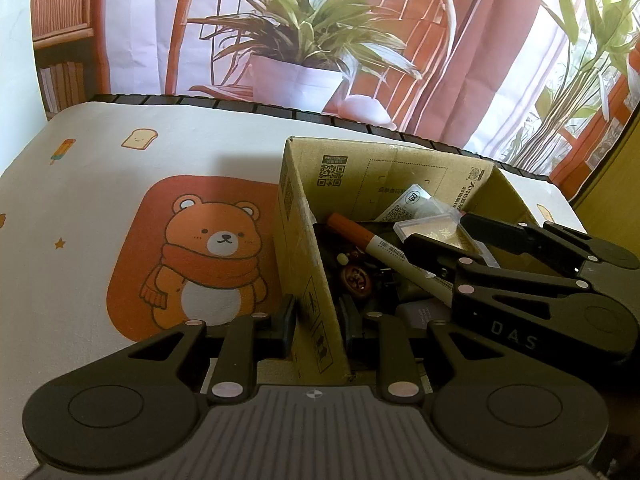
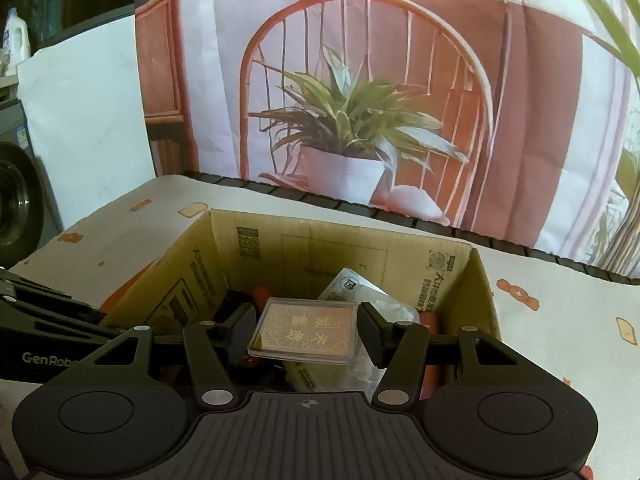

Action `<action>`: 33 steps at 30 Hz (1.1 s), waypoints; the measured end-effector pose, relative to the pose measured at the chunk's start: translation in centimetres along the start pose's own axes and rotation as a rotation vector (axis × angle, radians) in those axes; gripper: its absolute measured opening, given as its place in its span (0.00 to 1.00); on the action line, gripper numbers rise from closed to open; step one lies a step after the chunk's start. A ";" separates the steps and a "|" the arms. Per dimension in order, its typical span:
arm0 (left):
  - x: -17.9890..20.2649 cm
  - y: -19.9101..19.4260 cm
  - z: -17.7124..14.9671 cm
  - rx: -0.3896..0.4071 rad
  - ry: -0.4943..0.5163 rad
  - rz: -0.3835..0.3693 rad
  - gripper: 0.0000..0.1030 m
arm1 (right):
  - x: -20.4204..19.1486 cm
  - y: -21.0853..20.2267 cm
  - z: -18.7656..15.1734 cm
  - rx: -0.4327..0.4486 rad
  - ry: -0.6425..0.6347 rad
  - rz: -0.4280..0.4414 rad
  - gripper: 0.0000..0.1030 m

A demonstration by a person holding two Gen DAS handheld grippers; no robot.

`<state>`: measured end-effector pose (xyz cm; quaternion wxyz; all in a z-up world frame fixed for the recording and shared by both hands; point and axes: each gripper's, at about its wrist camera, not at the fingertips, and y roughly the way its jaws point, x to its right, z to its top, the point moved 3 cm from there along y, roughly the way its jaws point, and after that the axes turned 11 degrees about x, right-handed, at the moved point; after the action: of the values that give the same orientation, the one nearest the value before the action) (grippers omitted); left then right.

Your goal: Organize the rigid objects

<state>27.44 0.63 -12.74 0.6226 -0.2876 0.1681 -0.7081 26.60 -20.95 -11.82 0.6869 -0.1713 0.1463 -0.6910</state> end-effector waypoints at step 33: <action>0.1 0.2 0.2 -0.016 0.013 0.018 0.23 | 1.6 -0.7 1.0 -0.017 0.074 -0.040 0.74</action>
<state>27.67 0.48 -12.71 0.6256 -0.2862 0.1805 -0.7029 26.46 -22.46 -10.54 0.6656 -0.1544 0.1741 -0.7091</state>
